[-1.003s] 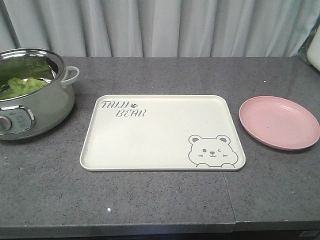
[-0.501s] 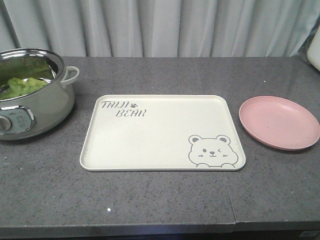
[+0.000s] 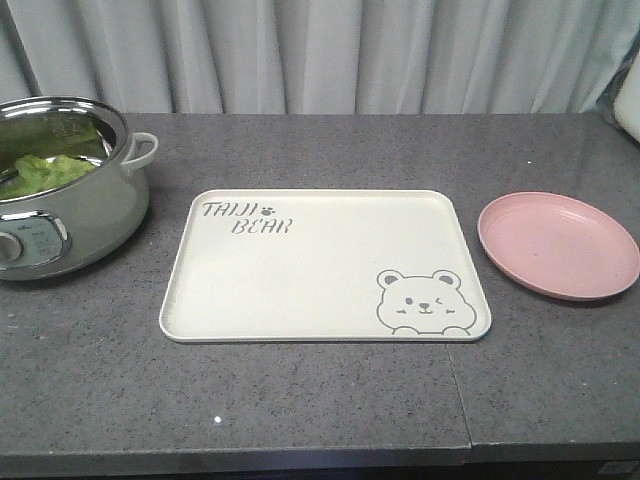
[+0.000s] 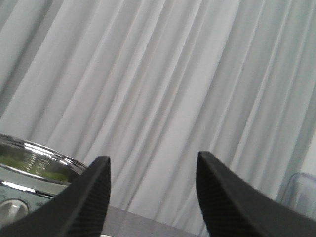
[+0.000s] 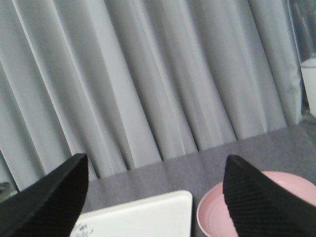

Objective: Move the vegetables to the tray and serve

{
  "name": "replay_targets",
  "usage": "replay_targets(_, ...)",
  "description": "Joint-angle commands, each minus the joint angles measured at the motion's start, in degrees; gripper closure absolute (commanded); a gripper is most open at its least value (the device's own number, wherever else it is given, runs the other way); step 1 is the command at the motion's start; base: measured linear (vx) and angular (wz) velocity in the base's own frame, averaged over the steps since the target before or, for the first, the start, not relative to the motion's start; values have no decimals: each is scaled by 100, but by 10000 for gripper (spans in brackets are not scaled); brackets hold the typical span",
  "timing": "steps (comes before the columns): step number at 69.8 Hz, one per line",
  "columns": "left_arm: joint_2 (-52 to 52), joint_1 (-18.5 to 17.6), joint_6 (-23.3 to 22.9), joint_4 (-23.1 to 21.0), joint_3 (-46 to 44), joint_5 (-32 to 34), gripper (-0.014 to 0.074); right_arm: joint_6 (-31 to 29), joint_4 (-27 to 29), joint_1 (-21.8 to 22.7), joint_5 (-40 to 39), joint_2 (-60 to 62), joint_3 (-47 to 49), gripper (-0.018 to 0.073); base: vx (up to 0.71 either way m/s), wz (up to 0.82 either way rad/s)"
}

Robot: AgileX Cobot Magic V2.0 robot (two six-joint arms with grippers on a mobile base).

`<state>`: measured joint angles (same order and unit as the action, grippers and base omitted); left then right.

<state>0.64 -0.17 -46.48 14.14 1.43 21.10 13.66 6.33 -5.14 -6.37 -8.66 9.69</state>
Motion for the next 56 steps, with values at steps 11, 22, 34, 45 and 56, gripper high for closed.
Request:
replay_targets(11, 74, -17, -1204, 1227, -486, 153, 184, -71, -340, -4, 435, -1009, 1060, -15, 0, 0)
replay_targets(22, -347, -17, -1525, 2101, -1787, -1593, 184, -71, -994, -4, 1250, -2069, 2256, -3, 0, 0)
replay_targets(34, -1180, -17, -1216, 2100, -2843, -2682, 184, -66, -1032, -4, 1347, -2885, 2955, -3, 0, 0)
replay_targets(45, -1513, -17, -1161, 2094, -2972, -2176, 184, -32, -970, -4, 930, -3053, 2955, -3, 0, 0)
replay_targets(56, -2220, -17, -1053, 2094, -3507, -2465, 184, -43, -977, -4, 978, -3053, 2955, -3, 0, 0)
